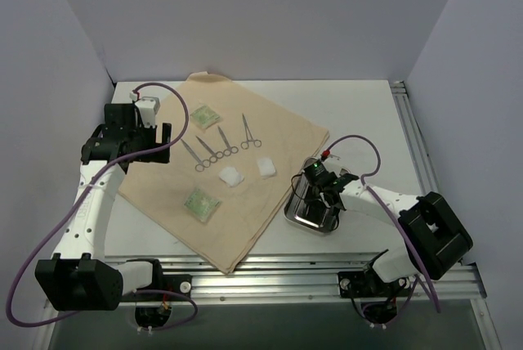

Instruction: Prepare the surgical pack

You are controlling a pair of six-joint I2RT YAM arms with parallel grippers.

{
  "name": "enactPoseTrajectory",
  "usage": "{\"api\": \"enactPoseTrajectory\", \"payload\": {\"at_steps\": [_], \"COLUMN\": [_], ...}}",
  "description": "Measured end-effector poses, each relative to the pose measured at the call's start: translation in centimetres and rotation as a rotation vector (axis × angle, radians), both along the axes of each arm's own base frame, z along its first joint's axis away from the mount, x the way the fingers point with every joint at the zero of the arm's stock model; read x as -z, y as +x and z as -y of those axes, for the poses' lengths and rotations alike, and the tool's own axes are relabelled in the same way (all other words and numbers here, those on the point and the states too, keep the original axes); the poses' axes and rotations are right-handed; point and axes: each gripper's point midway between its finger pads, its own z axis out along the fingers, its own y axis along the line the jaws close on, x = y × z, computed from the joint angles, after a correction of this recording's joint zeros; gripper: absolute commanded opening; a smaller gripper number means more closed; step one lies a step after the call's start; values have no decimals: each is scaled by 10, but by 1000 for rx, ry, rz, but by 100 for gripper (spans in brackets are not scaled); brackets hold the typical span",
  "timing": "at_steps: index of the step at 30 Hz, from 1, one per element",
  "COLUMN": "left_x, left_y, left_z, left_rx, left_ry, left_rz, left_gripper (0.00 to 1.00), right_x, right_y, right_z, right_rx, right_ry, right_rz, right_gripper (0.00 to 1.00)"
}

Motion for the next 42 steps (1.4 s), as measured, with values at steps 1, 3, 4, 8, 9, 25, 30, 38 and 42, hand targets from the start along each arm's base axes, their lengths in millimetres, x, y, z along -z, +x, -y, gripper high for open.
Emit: {"api": "enactPoseTrajectory", "payload": {"at_steps": [1, 3, 4, 8, 9, 25, 30, 38, 42], "left_x": [0, 0, 0, 0, 0, -4, -3, 20, 37], "left_y": [0, 0, 0, 0, 0, -1, -2, 3, 13], "left_z": [0, -1, -1, -2, -2, -3, -3, -10, -12], "left_rx": [0, -2, -4, -7, -7, -8, -14, -67, -80], "left_ry": [0, 0, 0, 0, -1, -4, -5, 18, 35], "left_rz": [0, 0, 1, 1, 1, 13, 10, -68, -145], "left_gripper": [94, 94, 94, 94, 94, 95, 98, 89, 89], "right_x": [0, 0, 0, 0, 0, -3, -38, -155, -171], "right_y": [1, 3, 4, 8, 8, 6, 10, 20, 22], "right_z": [0, -1, -2, -3, -3, 3, -3, -47, -52], "right_rx": [0, 1, 2, 13, 19, 31, 2, -144, -208], "right_ry": [1, 5, 8, 18, 20, 1, -21, 70, 44], "right_rz": [2, 8, 12, 23, 24, 14, 56, 313, 346], "right_gripper": [3, 4, 4, 12, 12, 17, 20, 24, 26]}}
